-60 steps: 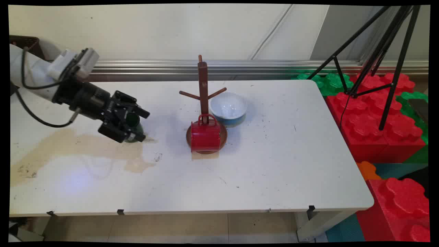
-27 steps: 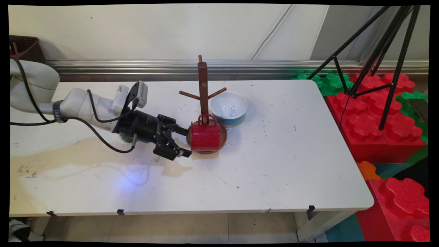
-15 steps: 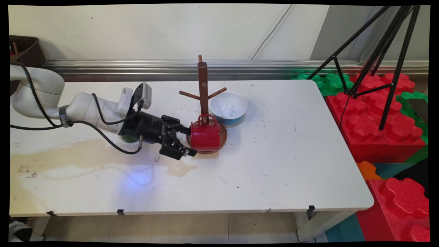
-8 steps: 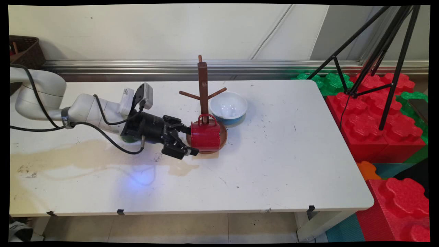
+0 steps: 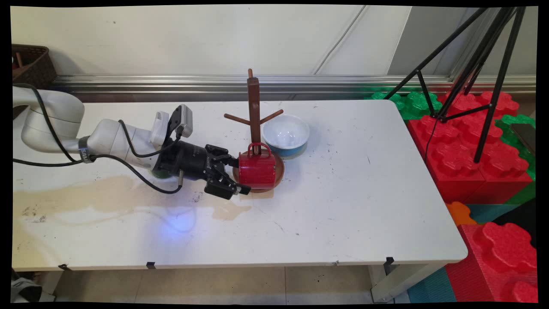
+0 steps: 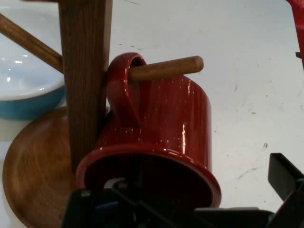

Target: Pick up the red mug from the rack, then place the picked object on the table

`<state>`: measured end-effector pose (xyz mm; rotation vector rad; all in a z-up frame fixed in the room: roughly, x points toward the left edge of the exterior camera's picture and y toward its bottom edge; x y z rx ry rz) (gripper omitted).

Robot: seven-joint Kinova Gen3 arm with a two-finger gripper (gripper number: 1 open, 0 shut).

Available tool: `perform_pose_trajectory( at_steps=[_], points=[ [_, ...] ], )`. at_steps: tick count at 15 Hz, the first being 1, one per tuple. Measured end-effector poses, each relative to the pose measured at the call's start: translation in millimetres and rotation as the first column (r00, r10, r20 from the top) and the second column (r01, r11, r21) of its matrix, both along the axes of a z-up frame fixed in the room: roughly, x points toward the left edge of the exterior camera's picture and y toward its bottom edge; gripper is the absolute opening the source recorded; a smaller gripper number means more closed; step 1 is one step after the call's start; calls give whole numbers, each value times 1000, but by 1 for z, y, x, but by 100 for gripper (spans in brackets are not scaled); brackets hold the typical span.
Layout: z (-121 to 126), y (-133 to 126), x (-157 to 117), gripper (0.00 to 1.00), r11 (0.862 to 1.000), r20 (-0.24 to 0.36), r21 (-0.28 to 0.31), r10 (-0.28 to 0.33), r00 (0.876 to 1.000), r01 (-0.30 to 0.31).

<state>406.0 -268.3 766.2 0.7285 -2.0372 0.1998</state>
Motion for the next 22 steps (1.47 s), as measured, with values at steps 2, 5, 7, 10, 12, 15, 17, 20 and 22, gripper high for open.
perform_pose_trajectory(
  at_steps=[2, 5, 7, 10, 12, 15, 17, 20, 22],
  points=[
    [0, 0, -1, 100, 1000, -4, -1, 2, 1000, -2],
    [0, 1, -3, 0, 1000, -9, -5, 4, 1000, -4],
    [0, 1, -3, 0, 1000, -11, -7, 5, 1000, -6],
    [0, 1, -5, 0, 1000, -13, -9, 9, 1000, -9],
    [0, 1, -6, 0, 1000, -14, -9, 10, 1000, -11],
    [1, 2, -7, 0, 1000, -14, -8, 13, 1000, -13],
    [1, 3, -7, 0, 1000, -14, -7, 13, 1000, -13],
    [2, 4, -6, 0, 1000, -14, -6, 15, 1000, -15],
    [2, 4, -6, 0, 1000, -14, -3, 14, 1000, -14]
  ],
)
